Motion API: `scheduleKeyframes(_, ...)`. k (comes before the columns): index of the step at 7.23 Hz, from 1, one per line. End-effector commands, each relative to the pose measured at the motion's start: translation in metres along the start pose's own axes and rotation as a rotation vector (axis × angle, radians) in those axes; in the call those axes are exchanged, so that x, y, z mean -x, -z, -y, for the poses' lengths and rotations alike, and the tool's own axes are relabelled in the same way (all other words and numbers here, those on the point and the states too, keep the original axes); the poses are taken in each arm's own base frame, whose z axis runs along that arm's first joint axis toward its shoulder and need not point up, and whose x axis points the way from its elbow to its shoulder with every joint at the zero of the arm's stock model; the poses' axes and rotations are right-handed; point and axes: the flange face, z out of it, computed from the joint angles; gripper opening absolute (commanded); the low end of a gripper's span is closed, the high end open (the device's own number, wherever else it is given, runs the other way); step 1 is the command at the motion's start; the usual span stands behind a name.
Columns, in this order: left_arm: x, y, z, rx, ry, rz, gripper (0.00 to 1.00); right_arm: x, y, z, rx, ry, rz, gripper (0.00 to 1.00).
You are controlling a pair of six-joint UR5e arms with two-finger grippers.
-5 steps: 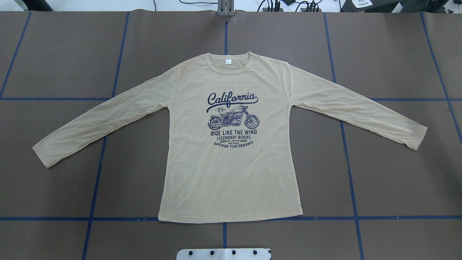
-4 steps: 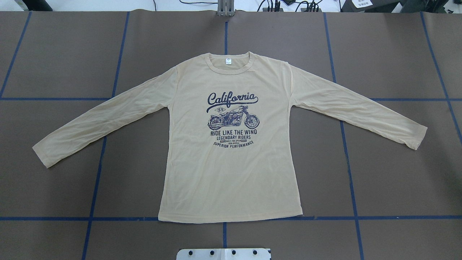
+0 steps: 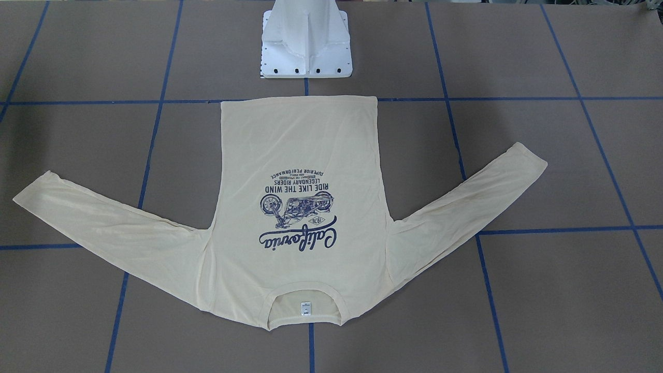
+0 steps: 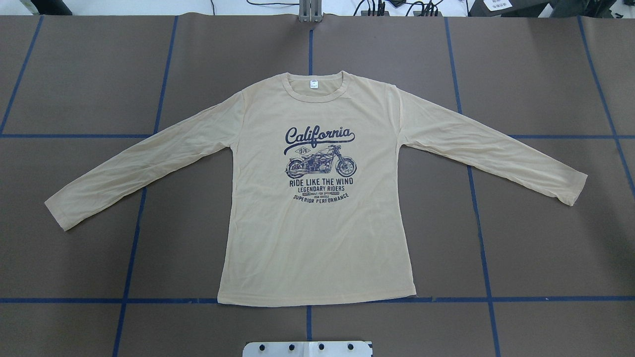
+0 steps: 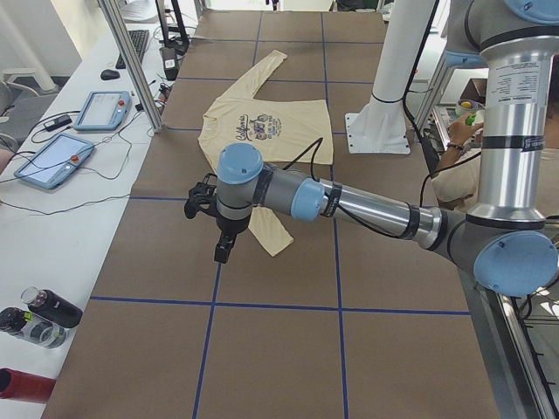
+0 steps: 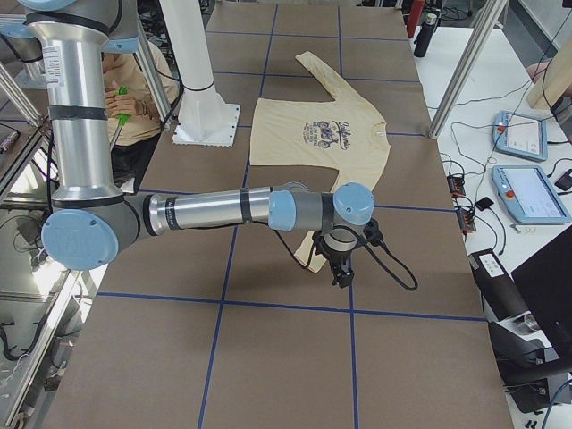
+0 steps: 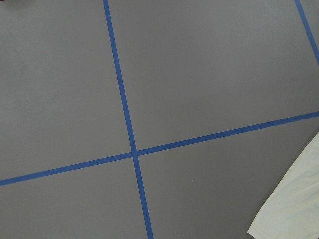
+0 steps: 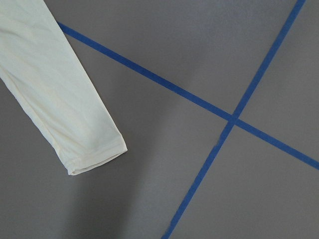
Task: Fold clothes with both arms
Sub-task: 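Move the right gripper toward the sleeve cuff farthest from the left arm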
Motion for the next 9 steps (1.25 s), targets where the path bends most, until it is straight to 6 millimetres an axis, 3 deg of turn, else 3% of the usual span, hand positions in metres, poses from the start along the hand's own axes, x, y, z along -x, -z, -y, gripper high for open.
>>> scheduleKeyframes(1,-0.004,0.004,0.0,-0.009,-0.008,-0.003,1.0,0.008,-0.026,-0.017,0.013,-0.061,0.081,1.0)
scheduleKeyframes(3,-0.019,0.018,0.004,-0.046,-0.047,-0.003,1.0,0.028,-0.047,-0.007,0.042,-0.31,0.167,1.0)
scheduleKeyframes(5,-0.023,0.019,0.007,-0.076,-0.078,-0.005,1.0,0.04,-0.077,-0.003,0.012,-0.439,0.158,1.0)
scheduleKeyframes(6,-0.023,0.018,0.007,-0.076,-0.075,-0.007,1.0,0.038,-0.1,-0.003,-0.043,-0.491,0.097,1.0)
scheduleKeyframes(7,-0.026,0.019,0.007,-0.076,-0.059,-0.025,1.0,0.036,-0.127,-0.017,-0.085,-0.515,0.094,1.0)
scheduleKeyframes(9,-0.029,0.02,0.007,-0.077,-0.044,-0.054,1.0,0.063,-0.165,0.0,-0.118,-0.662,0.106,0.99)
